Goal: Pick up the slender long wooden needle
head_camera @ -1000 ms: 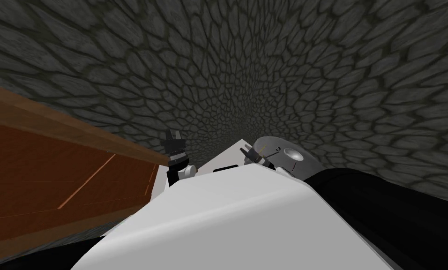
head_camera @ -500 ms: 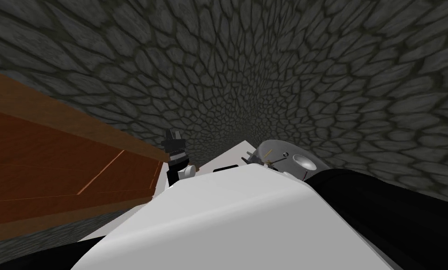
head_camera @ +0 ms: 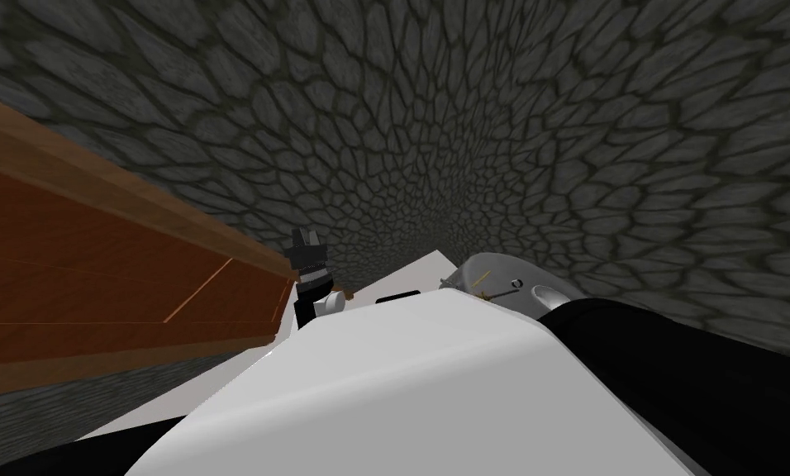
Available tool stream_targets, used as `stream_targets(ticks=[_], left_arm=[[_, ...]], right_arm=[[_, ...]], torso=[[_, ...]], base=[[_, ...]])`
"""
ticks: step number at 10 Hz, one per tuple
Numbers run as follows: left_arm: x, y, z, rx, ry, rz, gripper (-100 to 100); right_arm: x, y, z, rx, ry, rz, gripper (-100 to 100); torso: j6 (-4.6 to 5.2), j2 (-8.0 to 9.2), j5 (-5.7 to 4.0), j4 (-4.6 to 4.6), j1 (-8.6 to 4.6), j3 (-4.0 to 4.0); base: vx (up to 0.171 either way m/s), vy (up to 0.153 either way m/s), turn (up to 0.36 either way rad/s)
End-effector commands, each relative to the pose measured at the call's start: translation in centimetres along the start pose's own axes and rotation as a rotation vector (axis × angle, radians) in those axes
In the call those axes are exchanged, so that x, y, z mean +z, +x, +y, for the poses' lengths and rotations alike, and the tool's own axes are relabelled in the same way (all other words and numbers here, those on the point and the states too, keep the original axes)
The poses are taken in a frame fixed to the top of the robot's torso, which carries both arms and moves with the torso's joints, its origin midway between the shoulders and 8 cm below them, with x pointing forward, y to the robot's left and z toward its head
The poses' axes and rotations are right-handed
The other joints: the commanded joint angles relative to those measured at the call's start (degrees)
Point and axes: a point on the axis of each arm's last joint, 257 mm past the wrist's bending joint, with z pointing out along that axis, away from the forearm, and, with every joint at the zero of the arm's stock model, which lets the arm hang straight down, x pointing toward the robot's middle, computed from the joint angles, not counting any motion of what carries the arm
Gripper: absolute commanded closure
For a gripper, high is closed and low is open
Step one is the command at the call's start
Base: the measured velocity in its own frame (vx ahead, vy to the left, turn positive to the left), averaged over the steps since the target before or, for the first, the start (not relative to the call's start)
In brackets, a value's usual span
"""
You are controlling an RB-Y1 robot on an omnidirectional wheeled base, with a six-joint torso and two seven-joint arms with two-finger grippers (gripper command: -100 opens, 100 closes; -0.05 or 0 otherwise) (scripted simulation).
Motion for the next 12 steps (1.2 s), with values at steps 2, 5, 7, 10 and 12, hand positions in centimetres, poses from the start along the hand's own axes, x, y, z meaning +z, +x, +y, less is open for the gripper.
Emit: stream_targets(ticks=[2, 5, 7, 10, 12], left_arm=[[0.0, 0.0, 0.0, 0.000, 0.000, 0.000, 0], [0.0, 0.0, 0.0, 0.000, 0.000, 0.000, 0], [0.0, 0.0, 0.0, 0.000, 0.000, 0.000, 0], [0.0, 0.0, 0.0, 0.000, 0.000, 0.000, 0], [0.0, 0.0, 0.0, 0.000, 0.000, 0.000, 0]], right_arm=[[-2.5, 4.4, -0.4, -0.079, 0.001, 0.136, -100], [-4.3, 7.3, -0.8, -0.146, -0.008, 0.234, -100], [-6.3, 10.0, -1.4, -0.204, -0.016, 0.323, -100], [-10.6, 14.5, -2.8, -0.315, -0.036, 0.490, -100], [-12.8, 16.4, -3.5, -0.377, -0.053, 0.569, -100]], torso=[[0.03, 0.01, 0.00, 0.00, 0.01, 0.00], [0.00, 0.02, 0.00, 0.00, 0.01, 0.01], [0.00, 0.04, 0.01, 0.01, 0.03, 0.02], [0.05, 0.08, -0.02, 0.02, 0.00, 0.05], [0.04, 0.08, -0.01, 0.02, 0.02, 0.05]], base=[[0.044, -0.016, 0.141], [0.038, -0.020, 0.126], [0.031, -0.022, 0.143], [0.024, -0.028, 0.142], [0.021, -0.029, 0.136]])
